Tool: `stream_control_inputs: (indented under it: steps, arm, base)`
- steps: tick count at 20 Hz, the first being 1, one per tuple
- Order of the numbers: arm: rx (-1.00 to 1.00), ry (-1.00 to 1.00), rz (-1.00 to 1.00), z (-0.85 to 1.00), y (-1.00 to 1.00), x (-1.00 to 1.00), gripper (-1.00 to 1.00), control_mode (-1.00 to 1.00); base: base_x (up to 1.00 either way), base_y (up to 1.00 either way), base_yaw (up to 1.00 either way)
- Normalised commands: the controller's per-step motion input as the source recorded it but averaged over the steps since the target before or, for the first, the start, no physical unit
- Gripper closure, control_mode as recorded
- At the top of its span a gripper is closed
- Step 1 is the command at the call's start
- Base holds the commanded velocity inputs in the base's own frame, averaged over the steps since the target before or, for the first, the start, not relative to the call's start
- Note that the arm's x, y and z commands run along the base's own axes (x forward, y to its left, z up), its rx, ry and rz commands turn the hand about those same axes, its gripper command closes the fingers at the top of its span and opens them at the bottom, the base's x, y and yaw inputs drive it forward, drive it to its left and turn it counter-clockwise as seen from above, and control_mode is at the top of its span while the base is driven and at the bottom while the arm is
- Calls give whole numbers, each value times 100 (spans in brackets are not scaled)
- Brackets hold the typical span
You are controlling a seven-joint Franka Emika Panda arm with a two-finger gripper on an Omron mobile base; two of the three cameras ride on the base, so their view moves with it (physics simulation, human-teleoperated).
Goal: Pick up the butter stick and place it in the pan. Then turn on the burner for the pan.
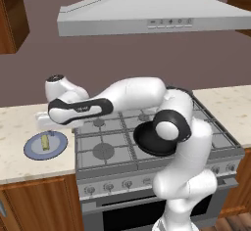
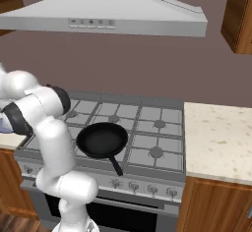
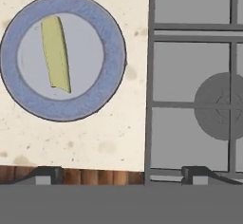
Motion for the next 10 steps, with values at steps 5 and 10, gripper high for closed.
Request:
stream_control_inputs:
  steps: [5, 10]
  arm:
    - [-6, 0, 0, -22, 53, 20, -100, -100]
    - [-1, 4, 0, -17, 36, 26, -100, -100]
  base:
    - [0, 0, 0]
    - [0, 0, 0]
